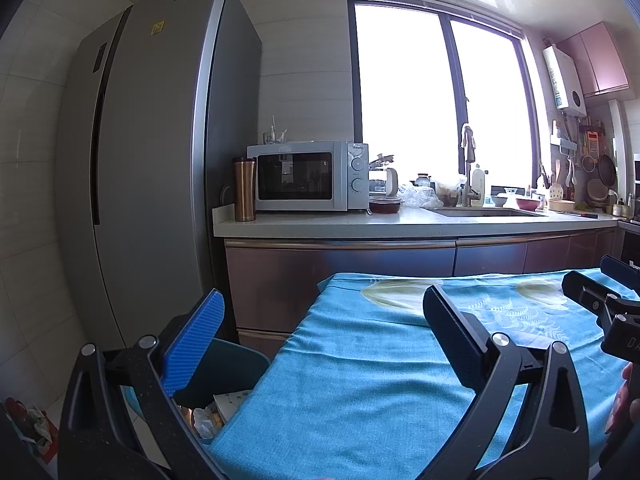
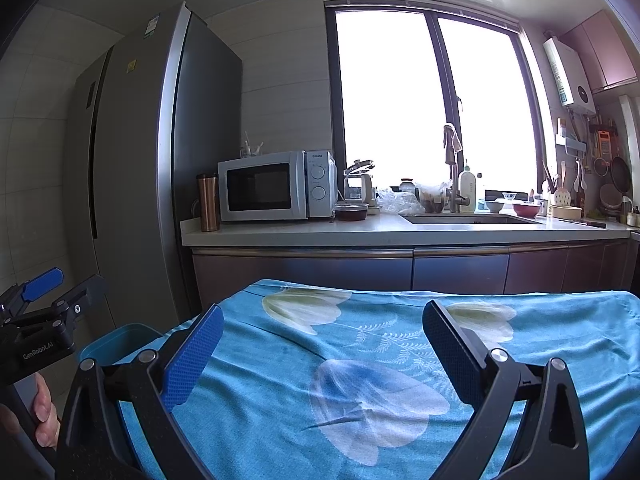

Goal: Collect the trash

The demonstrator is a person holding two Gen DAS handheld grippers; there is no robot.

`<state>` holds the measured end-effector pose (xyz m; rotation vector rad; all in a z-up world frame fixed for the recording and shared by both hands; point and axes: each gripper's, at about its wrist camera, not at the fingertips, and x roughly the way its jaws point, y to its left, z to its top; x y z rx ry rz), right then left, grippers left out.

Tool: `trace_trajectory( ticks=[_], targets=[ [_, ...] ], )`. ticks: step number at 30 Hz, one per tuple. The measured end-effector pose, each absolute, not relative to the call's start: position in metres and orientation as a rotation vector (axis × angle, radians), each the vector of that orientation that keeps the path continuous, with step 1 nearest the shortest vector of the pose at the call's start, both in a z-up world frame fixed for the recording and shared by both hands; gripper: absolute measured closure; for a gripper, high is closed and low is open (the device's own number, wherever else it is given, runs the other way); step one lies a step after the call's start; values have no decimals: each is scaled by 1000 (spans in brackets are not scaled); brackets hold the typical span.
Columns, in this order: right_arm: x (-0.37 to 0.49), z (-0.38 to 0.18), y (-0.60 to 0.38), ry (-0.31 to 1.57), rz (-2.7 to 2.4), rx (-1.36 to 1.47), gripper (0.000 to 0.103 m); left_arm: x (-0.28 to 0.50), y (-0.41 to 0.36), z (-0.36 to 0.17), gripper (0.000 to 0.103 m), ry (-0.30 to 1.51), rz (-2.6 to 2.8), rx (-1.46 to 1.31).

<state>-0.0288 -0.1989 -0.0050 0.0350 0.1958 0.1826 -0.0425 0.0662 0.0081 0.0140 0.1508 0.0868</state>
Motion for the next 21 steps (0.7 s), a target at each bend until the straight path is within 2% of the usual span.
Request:
trace_trajectory(
  ticks=[21],
  targets=[
    [-29,-4,-199,195,184,39,7,-39,65,9,5,152,88,20]
  ],
)
